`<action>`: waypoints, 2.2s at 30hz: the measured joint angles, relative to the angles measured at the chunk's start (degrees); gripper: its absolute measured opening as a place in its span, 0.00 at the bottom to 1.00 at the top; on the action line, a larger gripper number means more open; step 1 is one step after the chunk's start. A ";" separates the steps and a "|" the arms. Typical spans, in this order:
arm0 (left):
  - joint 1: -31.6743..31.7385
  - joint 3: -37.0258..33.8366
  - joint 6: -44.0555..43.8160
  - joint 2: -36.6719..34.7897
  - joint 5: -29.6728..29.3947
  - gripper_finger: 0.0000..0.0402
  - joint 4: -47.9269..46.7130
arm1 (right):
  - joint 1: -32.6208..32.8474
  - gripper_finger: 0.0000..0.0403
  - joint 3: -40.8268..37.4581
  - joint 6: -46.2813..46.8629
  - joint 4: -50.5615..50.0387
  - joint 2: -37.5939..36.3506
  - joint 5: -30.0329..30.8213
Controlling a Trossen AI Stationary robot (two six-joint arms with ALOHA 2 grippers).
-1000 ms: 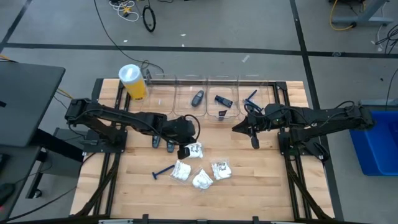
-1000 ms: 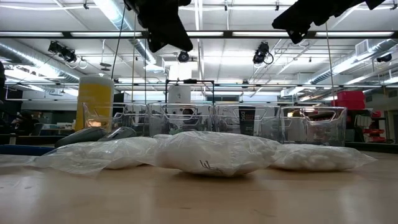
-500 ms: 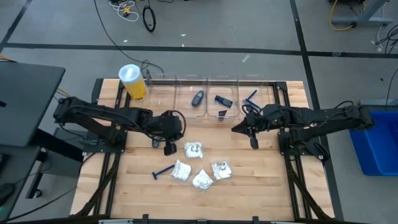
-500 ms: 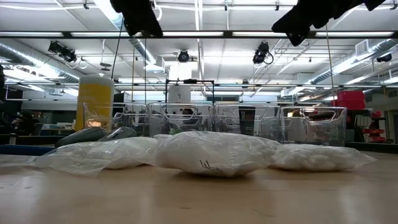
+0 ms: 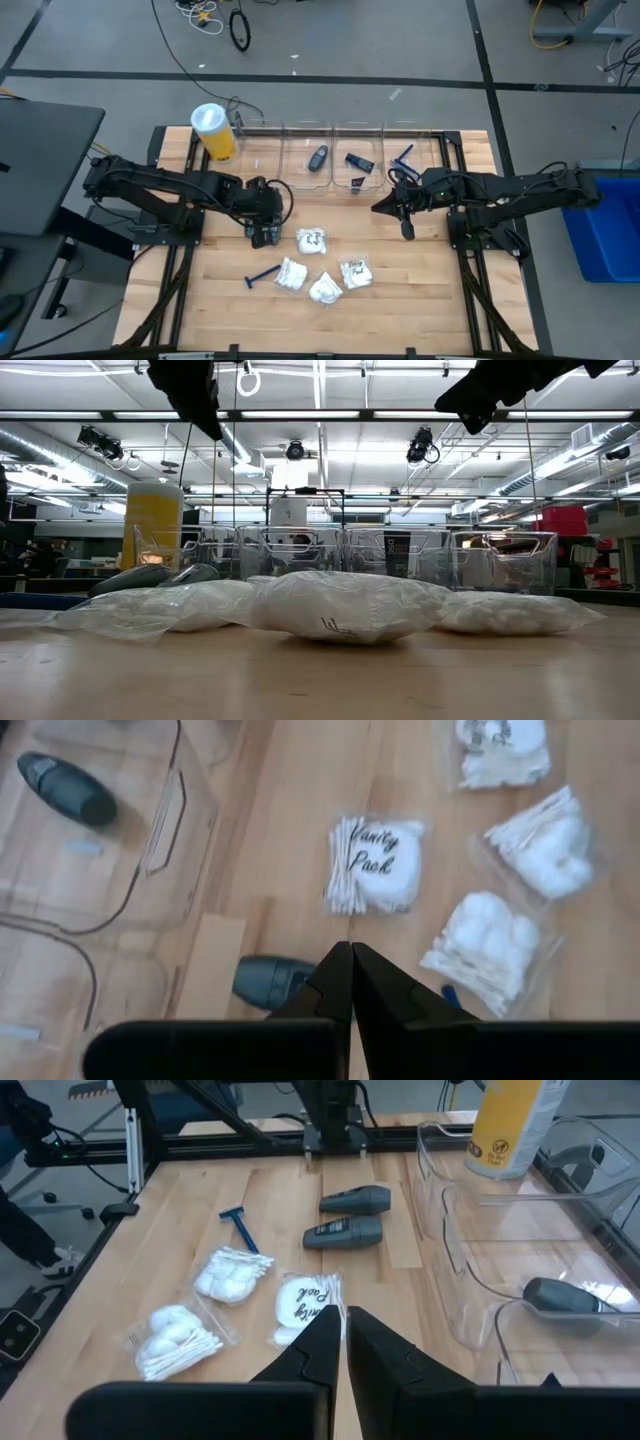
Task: Pick & Place Travel size toiletries
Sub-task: Put the black deodorant into the middle left transparent bin
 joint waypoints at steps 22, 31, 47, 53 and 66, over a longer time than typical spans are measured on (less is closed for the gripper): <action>-1.36 -21.35 -10.07 -11.18 4.45 0.04 2.57 | -0.02 0.06 0.04 0.00 0.13 0.04 0.57; -1.36 -26.39 -18.21 -18.76 2.37 0.02 2.83 | -0.02 0.06 0.02 0.00 -0.29 0.92 1.01; -1.20 -28.93 -46.60 -15.84 -2.83 0.15 4.70 | -0.02 0.06 0.04 0.00 1.06 2.73 0.98; -1.20 -28.96 -52.20 -14.23 -3.02 0.24 4.08 | -0.02 0.05 0.04 -0.02 1.37 2.69 0.98; 1.56 -28.60 -56.28 -8.74 3.70 0.57 4.40 | -0.02 0.05 0.04 0.00 1.42 2.69 0.98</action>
